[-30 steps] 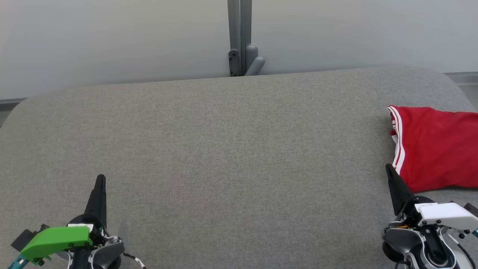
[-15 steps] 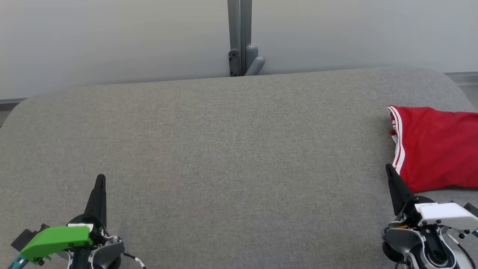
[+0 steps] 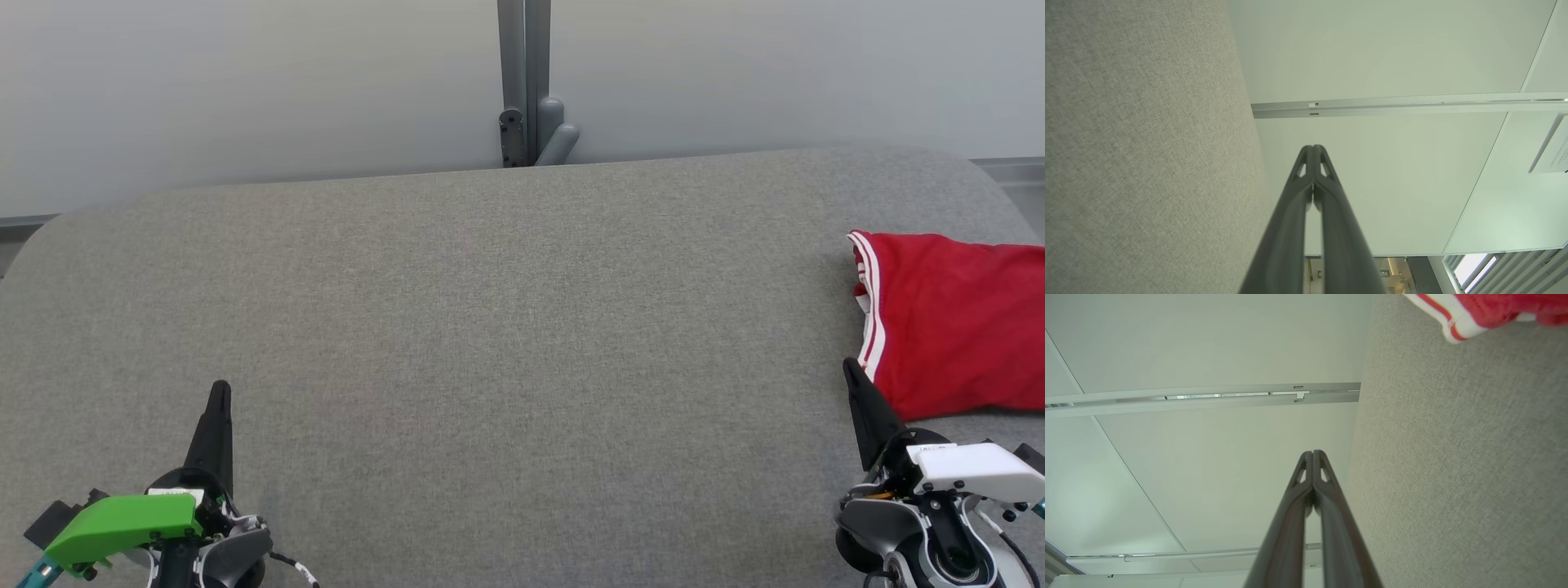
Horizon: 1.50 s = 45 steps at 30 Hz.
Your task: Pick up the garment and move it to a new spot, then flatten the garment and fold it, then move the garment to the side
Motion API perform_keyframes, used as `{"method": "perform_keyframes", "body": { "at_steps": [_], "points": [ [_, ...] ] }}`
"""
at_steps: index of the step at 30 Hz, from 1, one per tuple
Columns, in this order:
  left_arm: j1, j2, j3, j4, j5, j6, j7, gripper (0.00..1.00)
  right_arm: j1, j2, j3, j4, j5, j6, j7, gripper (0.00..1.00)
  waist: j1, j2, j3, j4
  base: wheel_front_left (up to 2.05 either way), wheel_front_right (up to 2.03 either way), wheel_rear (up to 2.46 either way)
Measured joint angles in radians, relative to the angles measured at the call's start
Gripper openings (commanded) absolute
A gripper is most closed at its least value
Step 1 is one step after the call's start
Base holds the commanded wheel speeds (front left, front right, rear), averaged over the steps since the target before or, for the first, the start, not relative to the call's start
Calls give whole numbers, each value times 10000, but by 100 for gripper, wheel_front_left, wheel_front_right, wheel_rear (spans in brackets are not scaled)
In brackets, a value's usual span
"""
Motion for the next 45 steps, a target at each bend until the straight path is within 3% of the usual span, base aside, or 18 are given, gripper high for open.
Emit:
{"method": "perform_keyframes", "body": {
  "at_steps": [45],
  "points": [
    [-4,0,0,0,0,0,0,0,0,0,0,0,0,0,0,0,0,0,0,0,0,0,0]
  ]
}}
